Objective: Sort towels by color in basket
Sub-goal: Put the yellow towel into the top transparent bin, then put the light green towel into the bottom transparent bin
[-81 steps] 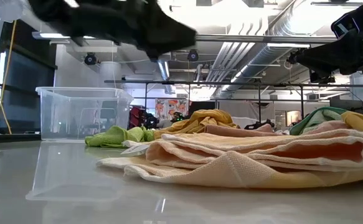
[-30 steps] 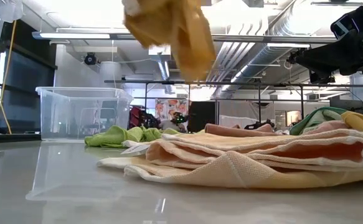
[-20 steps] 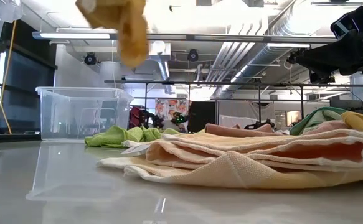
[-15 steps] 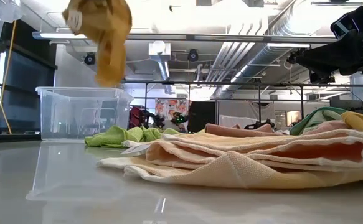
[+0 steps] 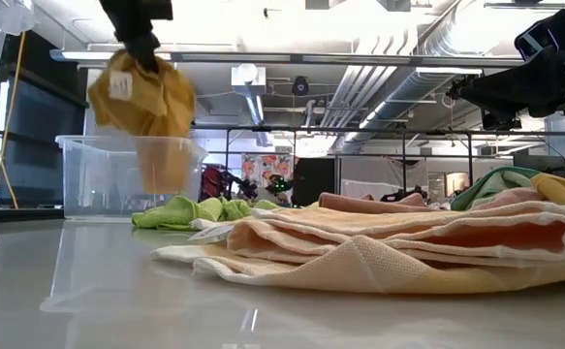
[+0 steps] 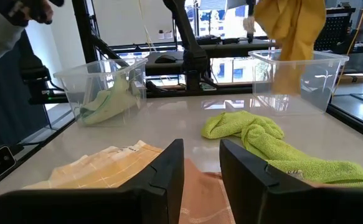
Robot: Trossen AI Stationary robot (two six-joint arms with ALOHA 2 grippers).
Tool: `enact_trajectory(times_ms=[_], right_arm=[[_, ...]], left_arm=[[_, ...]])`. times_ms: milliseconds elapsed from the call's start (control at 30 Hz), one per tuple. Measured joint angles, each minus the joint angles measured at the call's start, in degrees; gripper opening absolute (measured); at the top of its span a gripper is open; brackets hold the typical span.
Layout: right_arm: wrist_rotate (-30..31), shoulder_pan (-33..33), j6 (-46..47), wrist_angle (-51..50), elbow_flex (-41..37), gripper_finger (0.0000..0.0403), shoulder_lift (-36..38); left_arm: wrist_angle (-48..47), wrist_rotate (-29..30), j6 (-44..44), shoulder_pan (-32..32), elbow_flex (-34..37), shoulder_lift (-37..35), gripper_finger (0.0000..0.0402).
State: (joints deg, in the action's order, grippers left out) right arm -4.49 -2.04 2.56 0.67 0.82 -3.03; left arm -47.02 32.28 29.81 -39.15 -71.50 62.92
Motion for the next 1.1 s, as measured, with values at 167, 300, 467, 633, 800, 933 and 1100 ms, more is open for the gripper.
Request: enact_trajectory(times_ms=[167,300,467,633,800,933,1100], right_arm=[[0.00,0.00,-0.01,0.01,0.00,0.0098,0.00],[0.02,0.00,0.01,0.02,0.00,0.0098,0.00],[0.02,-0.02,0.00,0.02,0.00,0.0098,0.00],[0.02,-0.02,0.00,0.01,0.00,0.0098,0.00],[0.00,0.00,-0.01,0.02,0.00,0.0098,0.00],[0.00,0.00,-0.01,0.00,0.00,0.0098,0.00],[0.02,0.00,0.01,0.00,0.00,0.0098,0.00]], left_arm=[[-4.07,-6.42,-3.52,-5.63,0.00,2.30,0.0097],[-7.68,-7.62,-5.65,-7.09,0.00,3.23,0.0125],[-7.67,-7.80,-8.03,-6.94,0.00,1.50,0.0134],[-5.00,-16.88,-14.51,-4.70,0.00,-3.10,0.0129],[6.49,-32.13,-19.65,-0.70,3.86,-8.32,0.0123],[18.56,-37.90,-22.38,3.77,9.99,-10.66,0.0122],[24.67,-37.92,-22.72,9.14,16.42,-10.55,0.0121]])
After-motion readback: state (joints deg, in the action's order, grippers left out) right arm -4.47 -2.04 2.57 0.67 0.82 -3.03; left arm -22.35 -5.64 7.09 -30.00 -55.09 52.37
